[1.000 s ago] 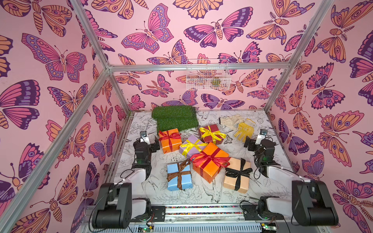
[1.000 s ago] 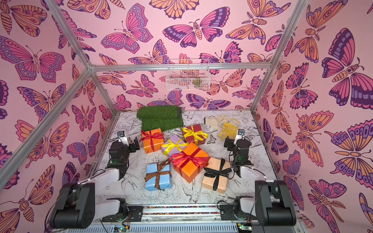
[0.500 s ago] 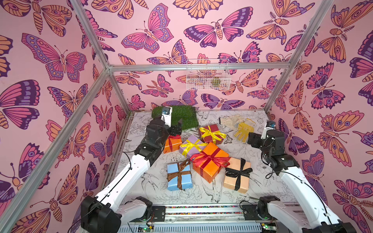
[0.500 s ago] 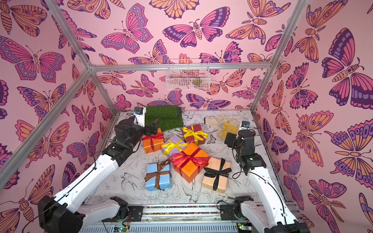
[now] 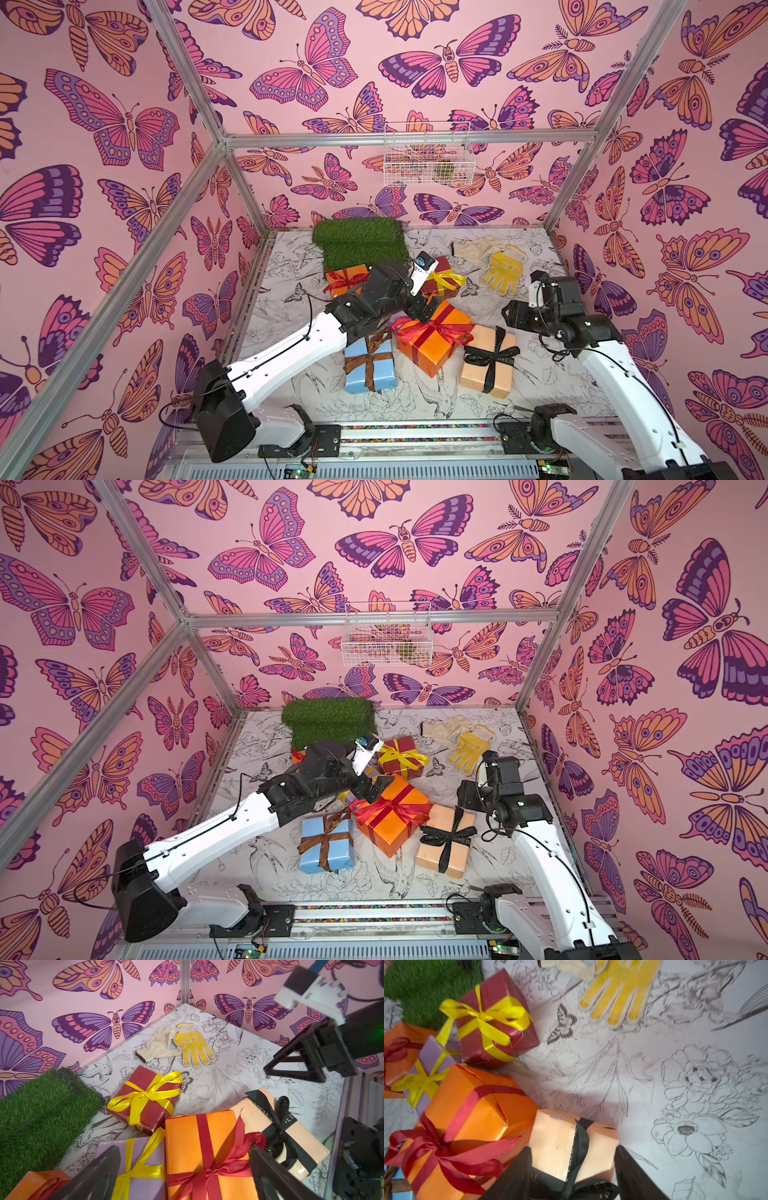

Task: Untie the ribbon bows on the gift boxes
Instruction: Untie the ribbon from the gift box.

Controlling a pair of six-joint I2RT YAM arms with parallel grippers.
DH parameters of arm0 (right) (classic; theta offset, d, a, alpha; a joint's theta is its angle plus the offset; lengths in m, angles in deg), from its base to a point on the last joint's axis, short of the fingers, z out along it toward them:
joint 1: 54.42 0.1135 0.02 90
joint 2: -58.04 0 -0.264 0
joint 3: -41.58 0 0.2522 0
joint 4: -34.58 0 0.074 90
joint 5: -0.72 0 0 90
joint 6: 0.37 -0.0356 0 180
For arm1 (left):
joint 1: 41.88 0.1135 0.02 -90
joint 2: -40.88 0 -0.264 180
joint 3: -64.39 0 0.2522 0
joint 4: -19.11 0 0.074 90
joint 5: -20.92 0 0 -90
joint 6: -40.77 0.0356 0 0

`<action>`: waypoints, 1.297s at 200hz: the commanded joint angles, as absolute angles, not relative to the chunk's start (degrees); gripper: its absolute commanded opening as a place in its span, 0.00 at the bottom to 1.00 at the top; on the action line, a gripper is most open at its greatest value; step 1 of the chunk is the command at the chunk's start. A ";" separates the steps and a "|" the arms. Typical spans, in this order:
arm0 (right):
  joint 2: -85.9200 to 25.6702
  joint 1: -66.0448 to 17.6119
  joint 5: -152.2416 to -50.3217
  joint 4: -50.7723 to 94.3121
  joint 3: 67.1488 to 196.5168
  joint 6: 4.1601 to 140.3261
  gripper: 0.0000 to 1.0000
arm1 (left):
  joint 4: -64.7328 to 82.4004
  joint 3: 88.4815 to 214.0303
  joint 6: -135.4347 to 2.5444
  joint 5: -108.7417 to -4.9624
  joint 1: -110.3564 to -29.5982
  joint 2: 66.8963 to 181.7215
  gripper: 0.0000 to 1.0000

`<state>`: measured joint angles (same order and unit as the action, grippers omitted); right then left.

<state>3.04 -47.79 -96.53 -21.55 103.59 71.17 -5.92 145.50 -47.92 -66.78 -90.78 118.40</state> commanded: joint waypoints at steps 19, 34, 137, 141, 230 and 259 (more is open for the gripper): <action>2.56 -47.30 -104.93 -21.48 97.76 66.73 0.43 | -6.90 145.54 -46.68 -64.77 -93.82 120.05 0.96; 2.59 -47.21 -105.32 -20.21 96.30 66.09 0.43 | -6.73 145.95 -46.85 -64.47 -94.81 121.54 0.95; -1.46 -47.21 -102.58 -16.06 93.77 66.03 0.30 | -1.42 150.26 -48.09 -61.68 -103.44 132.68 0.79; -1.46 -47.21 -102.48 -16.05 93.75 65.99 0.30 | -1.26 150.24 -48.04 -61.41 -103.50 132.90 0.79; 0.99 -46.95 -97.55 -19.97 94.78 64.94 0.31 | 2.80 148.46 -47.87 -60.22 -105.47 136.83 0.77; 0.04 -46.95 -98.81 -17.38 93.34 64.42 0.31 | 2.96 148.39 -47.70 -61.69 -105.69 137.89 0.77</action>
<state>0.65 -47.50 -99.33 -17.94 93.84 65.49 2.00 149.33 -48.14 -60.57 -105.34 136.78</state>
